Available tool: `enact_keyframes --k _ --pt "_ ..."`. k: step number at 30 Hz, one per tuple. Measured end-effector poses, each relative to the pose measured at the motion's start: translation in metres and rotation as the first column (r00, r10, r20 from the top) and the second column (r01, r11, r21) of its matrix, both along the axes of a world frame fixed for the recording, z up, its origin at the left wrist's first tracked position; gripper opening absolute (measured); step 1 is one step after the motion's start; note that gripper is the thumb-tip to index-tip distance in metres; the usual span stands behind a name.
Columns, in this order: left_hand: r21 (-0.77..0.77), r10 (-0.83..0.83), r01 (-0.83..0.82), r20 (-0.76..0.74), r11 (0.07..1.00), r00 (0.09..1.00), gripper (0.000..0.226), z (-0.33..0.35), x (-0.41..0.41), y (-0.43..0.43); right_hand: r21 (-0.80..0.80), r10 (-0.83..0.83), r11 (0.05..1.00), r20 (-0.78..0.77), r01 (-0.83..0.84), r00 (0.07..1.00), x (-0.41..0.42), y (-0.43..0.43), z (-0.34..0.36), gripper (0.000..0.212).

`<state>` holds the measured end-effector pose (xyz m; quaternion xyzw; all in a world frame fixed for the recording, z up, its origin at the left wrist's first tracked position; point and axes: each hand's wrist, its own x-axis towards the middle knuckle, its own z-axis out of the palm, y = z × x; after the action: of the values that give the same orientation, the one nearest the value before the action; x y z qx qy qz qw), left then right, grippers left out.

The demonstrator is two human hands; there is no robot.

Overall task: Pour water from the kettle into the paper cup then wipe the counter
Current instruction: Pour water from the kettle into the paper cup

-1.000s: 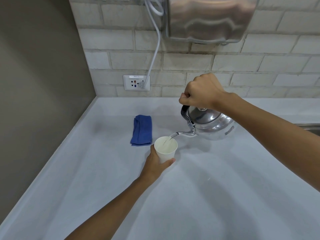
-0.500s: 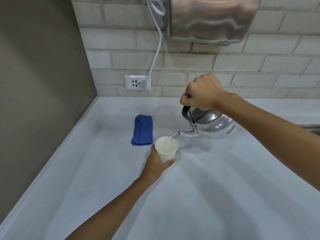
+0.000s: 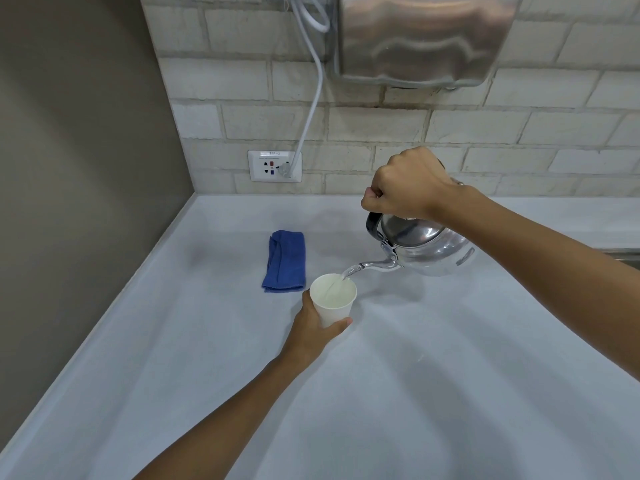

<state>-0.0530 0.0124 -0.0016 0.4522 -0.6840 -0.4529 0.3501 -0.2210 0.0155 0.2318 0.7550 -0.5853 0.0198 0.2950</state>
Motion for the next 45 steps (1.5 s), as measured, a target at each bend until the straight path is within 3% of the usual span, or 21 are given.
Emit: enact_keyframes --k 31,38,45 --pt "0.004 -0.011 0.011 0.007 1.000 1.000 0.082 0.001 0.001 0.001 -0.003 -0.002 1.000 0.004 0.002 1.000 -0.003 0.001 0.001 0.046" --pt "0.006 -0.007 0.007 -0.008 1.000 1.000 0.082 0.002 0.000 0.001 -0.019 -0.012 1.000 0.055 0.013 0.998 -0.006 0.000 -0.002 0.037" --pt "0.007 -0.018 0.018 -0.010 1.000 1.000 0.082 0.002 0.001 0.002 -0.019 -0.035 0.999 0.164 0.039 0.986 -0.017 -0.006 -0.010 0.047"
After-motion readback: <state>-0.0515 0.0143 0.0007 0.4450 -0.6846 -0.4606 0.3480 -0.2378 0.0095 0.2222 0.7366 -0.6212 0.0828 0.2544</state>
